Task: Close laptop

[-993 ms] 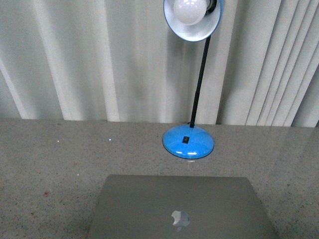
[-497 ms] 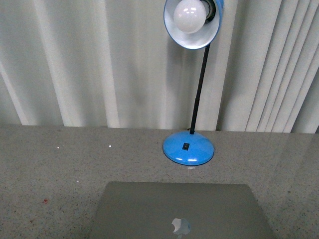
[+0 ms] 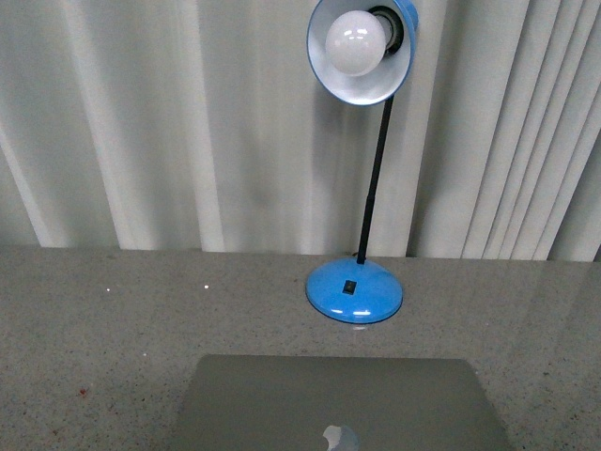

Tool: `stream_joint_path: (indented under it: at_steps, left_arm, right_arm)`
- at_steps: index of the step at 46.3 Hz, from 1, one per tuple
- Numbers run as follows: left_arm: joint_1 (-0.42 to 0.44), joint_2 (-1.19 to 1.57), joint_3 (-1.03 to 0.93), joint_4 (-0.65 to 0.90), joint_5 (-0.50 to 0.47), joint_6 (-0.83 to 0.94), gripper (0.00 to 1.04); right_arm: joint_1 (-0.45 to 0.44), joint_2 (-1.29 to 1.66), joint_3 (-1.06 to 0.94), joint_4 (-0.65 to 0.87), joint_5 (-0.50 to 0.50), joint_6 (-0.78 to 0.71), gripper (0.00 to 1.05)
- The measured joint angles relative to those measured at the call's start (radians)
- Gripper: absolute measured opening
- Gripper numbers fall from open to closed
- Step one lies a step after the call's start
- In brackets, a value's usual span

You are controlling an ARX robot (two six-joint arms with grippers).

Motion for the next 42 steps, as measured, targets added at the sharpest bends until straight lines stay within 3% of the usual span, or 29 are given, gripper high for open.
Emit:
stream_joint_path:
  at_steps: [17, 22, 34, 40, 42]
  left_arm:
    - [0.000, -0.059, 0.000, -0.037, -0.002, -0.001, 0.05]
    - [0.000, -0.059, 0.000, -0.038, -0.002, -0.001, 0.28]
    - [0.000, -0.059, 0.000, -0.038, -0.002, -0.001, 0.69]
    - [0.000, -0.059, 0.000, -0.038, -0.002, 0.000, 0.99]
    - [0.000, -0.059, 0.000, -0.038, -0.002, 0.000, 0.98]
  right_arm:
    - [0.000, -0.035, 0.000, -0.008, 0.000, 0.000, 0.04]
    - [0.000, -0.035, 0.000, -0.009, 0.000, 0.000, 0.27]
    - [0.000, -0.035, 0.000, -0.009, 0.000, 0.000, 0.68]
    - [0.000, -0.035, 0.000, -0.009, 0.000, 0.000, 0.96]
    - [0.000, -0.035, 0.000, -0.009, 0.000, 0.001, 0.98]
